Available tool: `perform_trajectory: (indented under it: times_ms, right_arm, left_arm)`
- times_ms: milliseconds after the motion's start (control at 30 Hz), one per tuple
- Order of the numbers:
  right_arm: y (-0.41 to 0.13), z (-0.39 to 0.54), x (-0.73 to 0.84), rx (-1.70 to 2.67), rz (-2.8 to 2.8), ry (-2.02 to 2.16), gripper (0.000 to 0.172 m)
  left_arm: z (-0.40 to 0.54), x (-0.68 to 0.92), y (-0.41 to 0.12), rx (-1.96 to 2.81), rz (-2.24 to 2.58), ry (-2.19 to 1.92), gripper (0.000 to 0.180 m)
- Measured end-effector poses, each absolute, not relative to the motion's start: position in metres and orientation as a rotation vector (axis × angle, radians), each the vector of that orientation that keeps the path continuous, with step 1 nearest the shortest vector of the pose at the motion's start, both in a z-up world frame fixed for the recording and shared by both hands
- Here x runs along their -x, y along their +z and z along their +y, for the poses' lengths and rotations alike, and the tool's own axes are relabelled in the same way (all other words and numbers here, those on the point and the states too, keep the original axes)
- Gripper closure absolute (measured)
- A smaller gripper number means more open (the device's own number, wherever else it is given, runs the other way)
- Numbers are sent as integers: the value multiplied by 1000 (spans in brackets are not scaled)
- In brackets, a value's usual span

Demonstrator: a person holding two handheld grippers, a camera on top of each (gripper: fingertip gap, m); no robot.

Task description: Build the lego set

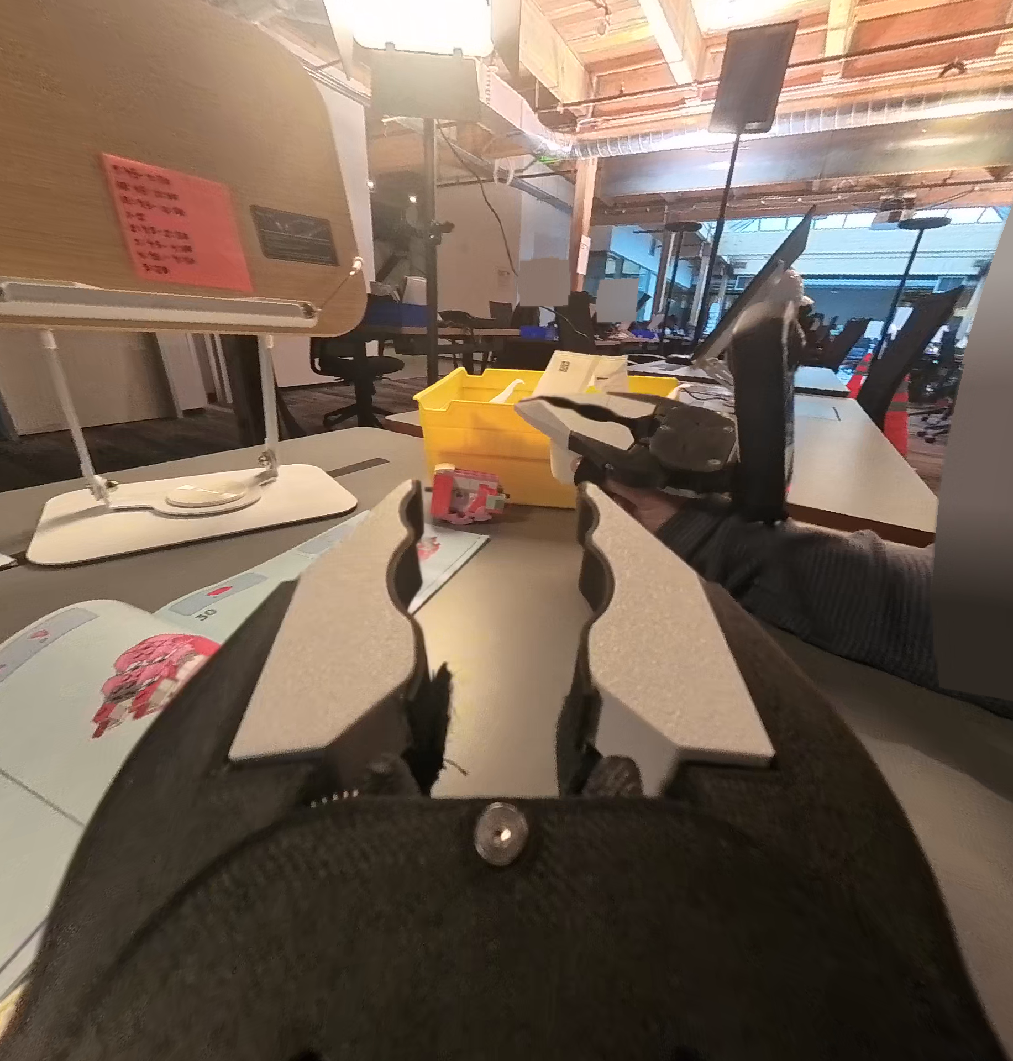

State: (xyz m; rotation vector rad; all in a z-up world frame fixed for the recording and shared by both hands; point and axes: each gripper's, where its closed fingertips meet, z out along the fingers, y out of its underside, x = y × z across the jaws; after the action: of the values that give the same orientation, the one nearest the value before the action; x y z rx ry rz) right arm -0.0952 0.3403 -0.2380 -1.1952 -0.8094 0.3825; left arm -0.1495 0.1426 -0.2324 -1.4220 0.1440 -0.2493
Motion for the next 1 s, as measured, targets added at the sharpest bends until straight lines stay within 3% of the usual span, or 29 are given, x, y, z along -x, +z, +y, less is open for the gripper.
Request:
perform_trajectory:
  times_ms: [100,267,367,800,1000]
  right_arm:
    - [-251,342,105,1308,-877,461,165]
    - [-278,358,113,1541,-935,575,137]
    - [-292,360,120,1645,-986,642,133]
    - [-312,380,129,1728,-1076,500,130]
    - [-320,381,130,1814,-1074,603,138]
  left_arm:
    - [143,152,-232,1422,131,-251,128]
    - [143,151,-233,1424,133,-254,128]
    - [143,151,-233,1425,136,-250,128]
    - [143,152,-232,1423,130,-255,128]
    - [143,152,-233,1423,126,-266,128]
